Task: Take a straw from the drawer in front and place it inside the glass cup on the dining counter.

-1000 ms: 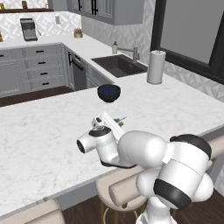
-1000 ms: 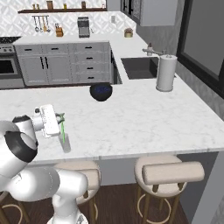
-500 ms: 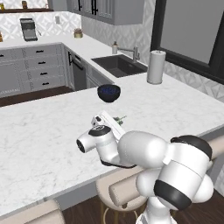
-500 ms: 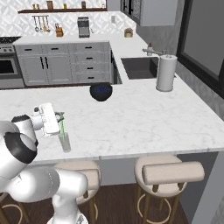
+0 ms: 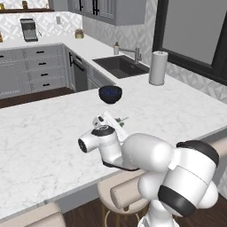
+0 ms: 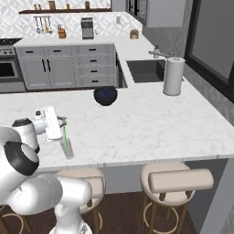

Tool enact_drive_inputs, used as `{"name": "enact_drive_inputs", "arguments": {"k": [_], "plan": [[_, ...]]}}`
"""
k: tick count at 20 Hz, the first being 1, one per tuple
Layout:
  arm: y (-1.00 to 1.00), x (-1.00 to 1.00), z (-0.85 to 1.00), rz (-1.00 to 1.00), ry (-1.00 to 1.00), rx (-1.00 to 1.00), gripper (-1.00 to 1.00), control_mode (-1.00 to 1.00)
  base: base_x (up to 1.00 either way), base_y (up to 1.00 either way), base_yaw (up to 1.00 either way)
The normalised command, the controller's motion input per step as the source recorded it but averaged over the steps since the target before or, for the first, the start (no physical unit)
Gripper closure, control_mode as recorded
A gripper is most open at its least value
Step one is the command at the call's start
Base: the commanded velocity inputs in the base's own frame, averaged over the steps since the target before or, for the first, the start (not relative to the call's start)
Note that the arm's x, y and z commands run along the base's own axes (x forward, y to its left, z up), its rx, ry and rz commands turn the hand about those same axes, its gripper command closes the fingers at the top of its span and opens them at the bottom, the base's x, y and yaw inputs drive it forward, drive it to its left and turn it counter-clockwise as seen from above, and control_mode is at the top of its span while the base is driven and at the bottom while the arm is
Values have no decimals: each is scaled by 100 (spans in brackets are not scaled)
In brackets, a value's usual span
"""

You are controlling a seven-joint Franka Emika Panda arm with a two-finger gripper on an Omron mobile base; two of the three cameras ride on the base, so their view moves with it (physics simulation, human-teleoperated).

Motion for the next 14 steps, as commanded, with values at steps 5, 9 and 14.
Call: {"name": "enact_drive_inputs", "arguments": {"k": [5,9,14], "plan": [[-13,-8,14,2,-3,8,100,-100,0,0,0],[-16,0,17,2,-5,4,100,-100,0,0,0],[-18,0,9,2,-5,1,100,-100,0,0,0]]}}
